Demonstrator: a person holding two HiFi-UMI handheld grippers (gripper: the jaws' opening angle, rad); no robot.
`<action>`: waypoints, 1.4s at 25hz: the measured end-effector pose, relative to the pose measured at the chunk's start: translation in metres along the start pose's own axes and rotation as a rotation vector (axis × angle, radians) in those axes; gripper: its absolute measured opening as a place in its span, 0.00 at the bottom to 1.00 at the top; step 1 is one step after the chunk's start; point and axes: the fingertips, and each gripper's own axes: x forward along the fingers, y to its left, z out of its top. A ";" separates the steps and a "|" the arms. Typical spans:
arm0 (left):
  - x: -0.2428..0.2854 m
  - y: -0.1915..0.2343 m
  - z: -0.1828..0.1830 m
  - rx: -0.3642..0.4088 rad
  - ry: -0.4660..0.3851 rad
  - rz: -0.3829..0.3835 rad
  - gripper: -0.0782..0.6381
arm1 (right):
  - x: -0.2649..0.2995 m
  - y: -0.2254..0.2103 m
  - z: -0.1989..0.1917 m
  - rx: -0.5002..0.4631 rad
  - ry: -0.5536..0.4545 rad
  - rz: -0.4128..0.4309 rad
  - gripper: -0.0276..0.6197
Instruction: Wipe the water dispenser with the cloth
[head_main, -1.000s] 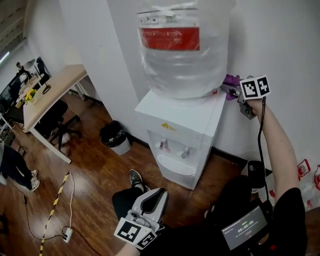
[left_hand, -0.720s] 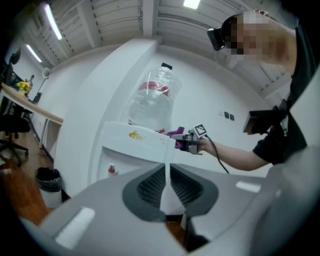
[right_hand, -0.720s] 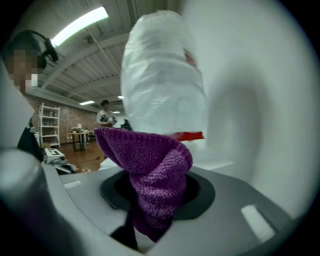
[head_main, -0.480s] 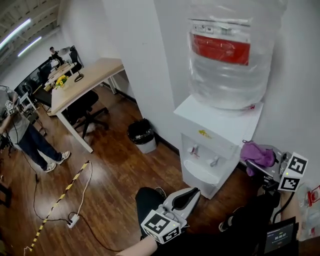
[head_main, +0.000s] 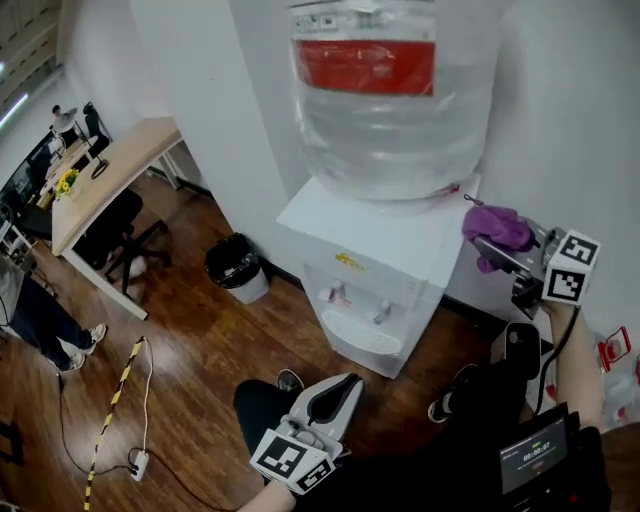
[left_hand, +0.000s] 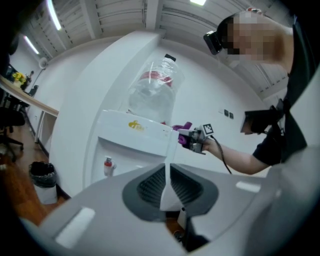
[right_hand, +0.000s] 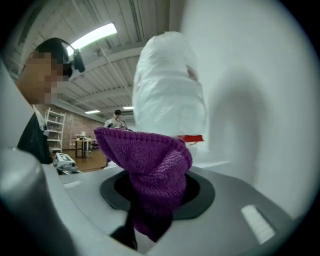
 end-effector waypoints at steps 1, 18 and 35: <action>0.000 0.001 -0.001 0.000 0.007 0.007 0.18 | 0.007 -0.021 -0.002 0.031 0.006 -0.013 0.28; 0.013 -0.019 -0.024 -0.001 0.094 -0.027 0.18 | -0.012 0.039 -0.076 0.046 0.123 0.022 0.28; 0.034 -0.031 -0.034 0.003 0.135 -0.015 0.18 | -0.004 -0.125 -0.102 0.107 0.167 -0.220 0.28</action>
